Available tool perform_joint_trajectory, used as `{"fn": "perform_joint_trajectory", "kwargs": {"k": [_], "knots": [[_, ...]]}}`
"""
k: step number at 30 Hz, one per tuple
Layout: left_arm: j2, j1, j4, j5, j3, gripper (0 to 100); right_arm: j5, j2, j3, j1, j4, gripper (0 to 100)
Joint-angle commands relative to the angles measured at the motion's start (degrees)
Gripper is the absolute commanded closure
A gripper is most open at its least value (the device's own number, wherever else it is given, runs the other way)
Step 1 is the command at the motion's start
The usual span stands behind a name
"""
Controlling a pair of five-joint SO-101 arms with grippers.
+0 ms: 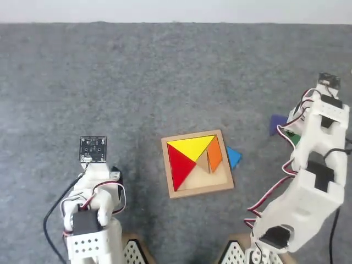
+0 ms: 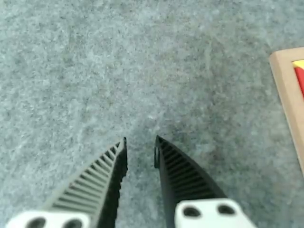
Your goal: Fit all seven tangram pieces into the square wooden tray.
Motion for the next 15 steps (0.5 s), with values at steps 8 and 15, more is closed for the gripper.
{"fn": "perform_joint_trajectory", "kwargs": {"k": [8,15], "knots": [[-1.1,-0.3,0.2,-0.1,-0.7,91,-7.3,7.5,-10.2,-1.2,-1.3,80.1],[-1.1,-0.3,0.2,-0.1,-0.7,91,-11.0,11.6,-16.3,-2.2,6.2,80.1]]}}
